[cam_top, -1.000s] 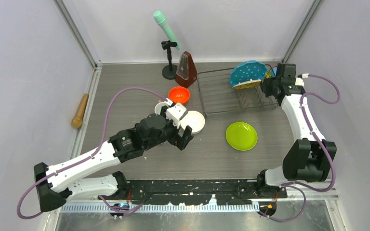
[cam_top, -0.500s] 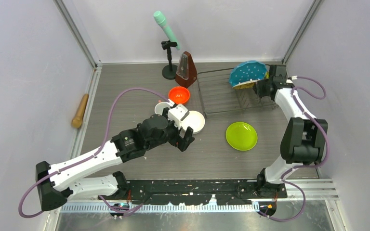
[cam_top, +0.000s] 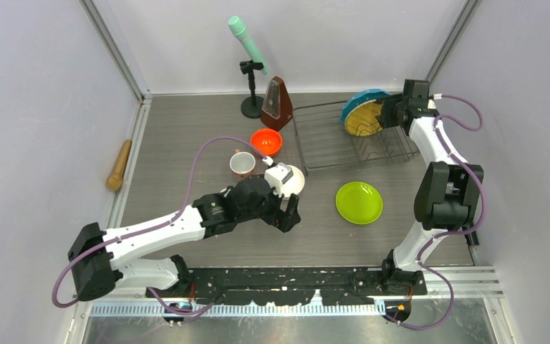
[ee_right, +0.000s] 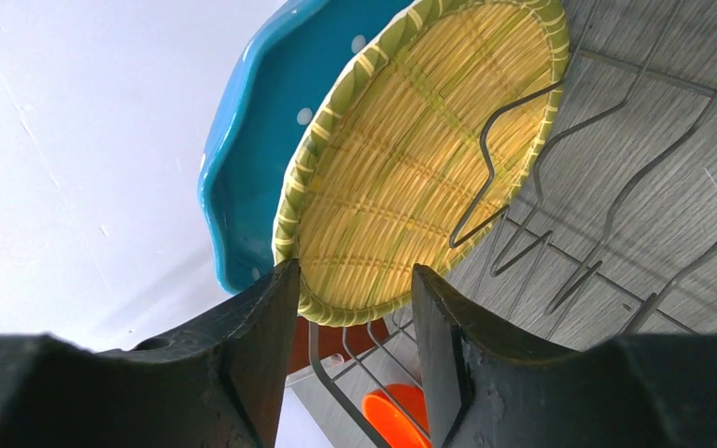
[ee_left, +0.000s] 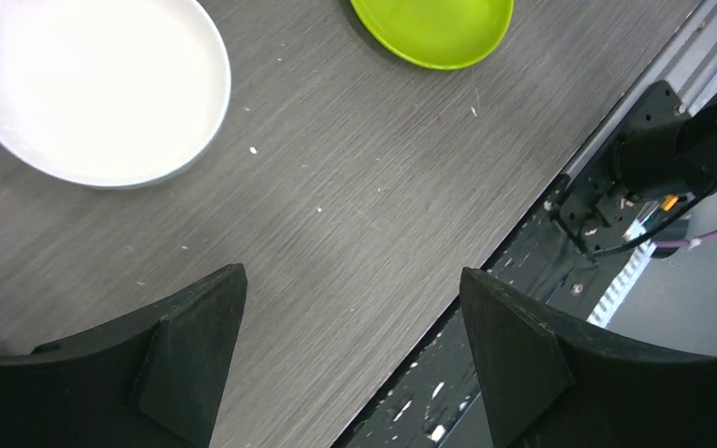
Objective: Load the mixed dishes into the dish rack
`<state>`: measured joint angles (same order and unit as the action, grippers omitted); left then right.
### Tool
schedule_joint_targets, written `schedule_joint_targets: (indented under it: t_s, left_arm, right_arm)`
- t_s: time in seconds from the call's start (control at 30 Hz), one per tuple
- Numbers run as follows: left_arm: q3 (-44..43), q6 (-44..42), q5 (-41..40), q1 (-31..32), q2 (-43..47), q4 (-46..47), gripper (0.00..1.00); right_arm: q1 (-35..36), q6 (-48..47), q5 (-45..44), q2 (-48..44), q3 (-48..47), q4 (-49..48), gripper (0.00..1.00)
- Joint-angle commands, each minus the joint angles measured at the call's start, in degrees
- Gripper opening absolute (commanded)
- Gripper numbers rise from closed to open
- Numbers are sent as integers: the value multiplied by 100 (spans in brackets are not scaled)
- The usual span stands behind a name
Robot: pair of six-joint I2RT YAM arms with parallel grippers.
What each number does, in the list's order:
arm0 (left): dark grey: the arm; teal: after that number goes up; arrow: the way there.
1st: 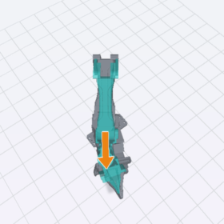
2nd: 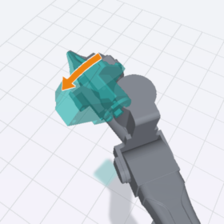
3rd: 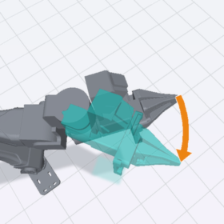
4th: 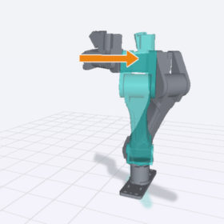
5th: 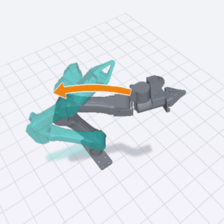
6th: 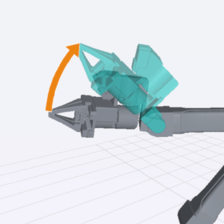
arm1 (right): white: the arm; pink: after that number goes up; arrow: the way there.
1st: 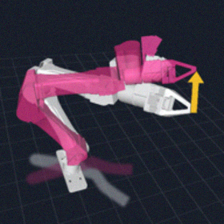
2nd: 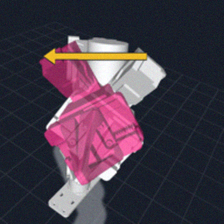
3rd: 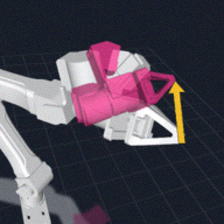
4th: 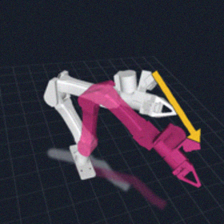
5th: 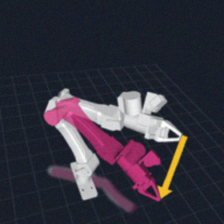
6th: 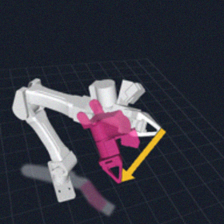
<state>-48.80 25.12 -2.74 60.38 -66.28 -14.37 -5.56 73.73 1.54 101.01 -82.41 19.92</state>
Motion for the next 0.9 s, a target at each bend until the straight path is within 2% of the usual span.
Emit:
schedule_joint_targets:
  t_s: [0.0, 0.2, 0.37, 0.63, 0.87]
  left_arm:
    - [10, 643, 394, 86, -324, 703, 87]
    - [68, 1295, 365, 204, -795, 1200, 85]
    - [208, 1844, 182, 277, -1104, 1785, 84]
    - [399, 2703, -362, 512, -1622, 2741, 83]
    - [293, 3452, -784, 740, -2506, 3515, 78]
  right_arm:
    - [-7, -24, 161, -98, -224, -264, 54]
    - [-11, -79, 184, -716, 89, -52, 60]
    - [-13, -211, 273, -1305, 381, 326, 72]
    - [-15, -694, 108, -2775, 1207, 1308, 74]
    - [-24, -1810, 238, -4491, 2337, 1764, 73]
